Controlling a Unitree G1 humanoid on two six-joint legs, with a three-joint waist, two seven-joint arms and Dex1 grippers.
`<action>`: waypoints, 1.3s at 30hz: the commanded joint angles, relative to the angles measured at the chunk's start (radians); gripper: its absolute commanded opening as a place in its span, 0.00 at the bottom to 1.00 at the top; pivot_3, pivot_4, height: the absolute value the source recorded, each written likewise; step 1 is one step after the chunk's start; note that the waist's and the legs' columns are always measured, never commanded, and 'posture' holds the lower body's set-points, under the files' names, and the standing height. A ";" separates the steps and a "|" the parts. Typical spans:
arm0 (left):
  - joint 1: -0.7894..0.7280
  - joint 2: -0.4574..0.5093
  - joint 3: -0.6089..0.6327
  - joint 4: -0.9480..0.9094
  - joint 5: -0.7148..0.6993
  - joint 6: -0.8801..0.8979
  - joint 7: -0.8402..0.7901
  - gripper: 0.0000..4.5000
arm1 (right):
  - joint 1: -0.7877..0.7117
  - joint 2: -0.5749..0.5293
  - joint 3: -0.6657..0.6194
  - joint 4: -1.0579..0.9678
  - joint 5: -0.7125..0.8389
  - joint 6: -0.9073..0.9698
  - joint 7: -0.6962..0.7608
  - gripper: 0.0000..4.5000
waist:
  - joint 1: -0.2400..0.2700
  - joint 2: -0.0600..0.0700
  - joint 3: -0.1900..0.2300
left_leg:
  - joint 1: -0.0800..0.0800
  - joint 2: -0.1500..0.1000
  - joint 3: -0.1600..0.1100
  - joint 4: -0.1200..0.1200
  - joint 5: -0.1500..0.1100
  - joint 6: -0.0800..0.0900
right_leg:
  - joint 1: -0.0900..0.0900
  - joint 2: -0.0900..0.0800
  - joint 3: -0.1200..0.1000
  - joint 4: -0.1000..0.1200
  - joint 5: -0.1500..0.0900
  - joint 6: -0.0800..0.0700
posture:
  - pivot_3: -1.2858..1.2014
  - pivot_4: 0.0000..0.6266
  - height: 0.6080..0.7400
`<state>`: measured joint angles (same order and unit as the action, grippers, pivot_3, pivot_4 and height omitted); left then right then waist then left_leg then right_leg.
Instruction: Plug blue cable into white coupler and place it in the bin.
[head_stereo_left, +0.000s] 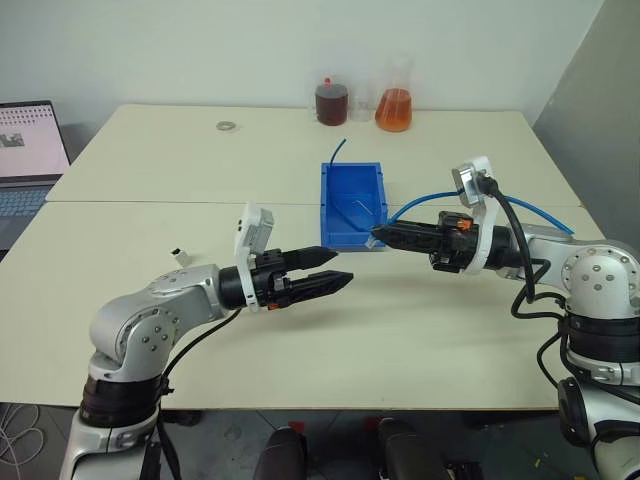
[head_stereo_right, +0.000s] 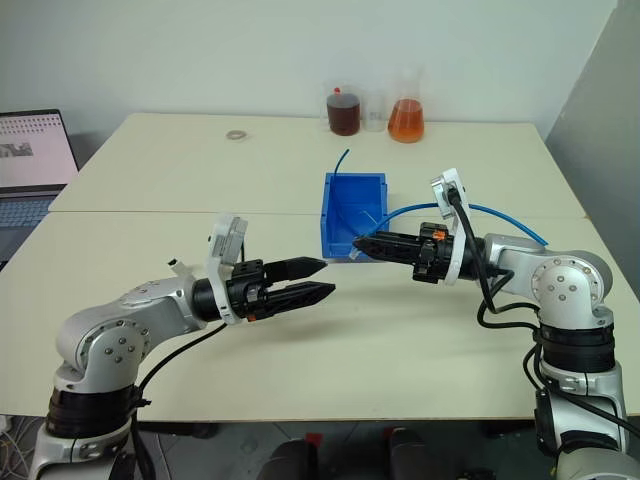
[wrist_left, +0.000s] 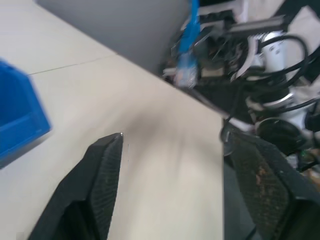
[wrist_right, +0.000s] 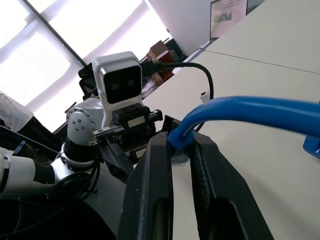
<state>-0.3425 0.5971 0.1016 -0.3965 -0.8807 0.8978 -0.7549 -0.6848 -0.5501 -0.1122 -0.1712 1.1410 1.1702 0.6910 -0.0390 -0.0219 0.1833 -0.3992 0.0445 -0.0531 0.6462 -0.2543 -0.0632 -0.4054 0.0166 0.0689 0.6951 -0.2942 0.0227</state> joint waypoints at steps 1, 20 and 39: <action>0.048 0.025 0.018 -0.051 0.119 -0.086 0.071 0.99 | -0.025 -0.013 -0.006 -0.007 -0.017 -0.030 0.033 0.05 | 0.000 0.000 0.000 | 0.000 0.000 0.000 0.000 0.000 0.000 | 0.000 0.000 0.000 0.000 0.000 0.000 | 0.52 0.24 1.00; 0.219 -0.351 0.109 0.055 0.771 -0.240 0.972 0.99 | -0.090 0.020 0.050 0.069 -0.122 -0.072 0.118 0.05 | 0.009 -0.001 0.000 | -0.001 -0.001 0.000 0.000 0.000 0.000 | 0.000 -0.001 0.000 -0.001 0.001 0.000 | 0.52 0.24 1.00; -0.003 -0.464 0.260 0.426 0.793 -0.399 1.127 0.99 | -0.094 0.006 0.034 0.070 -0.163 -0.056 0.120 0.05 | 0.008 -0.001 0.000 | -0.001 -0.001 0.000 0.000 0.000 0.000 | 0.000 -0.002 0.000 0.000 0.001 0.000 | 0.52 0.24 1.00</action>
<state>-0.3230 0.1457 0.3175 0.0031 -0.0766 0.5273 0.3425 -0.7613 -0.5325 -0.0534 -0.0799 0.9681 1.1175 0.8049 -0.0307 -0.0226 0.1833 -0.4000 0.0433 -0.0534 0.6463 -0.2543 -0.0633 -0.4053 0.0149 0.0684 0.6949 -0.2933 0.0231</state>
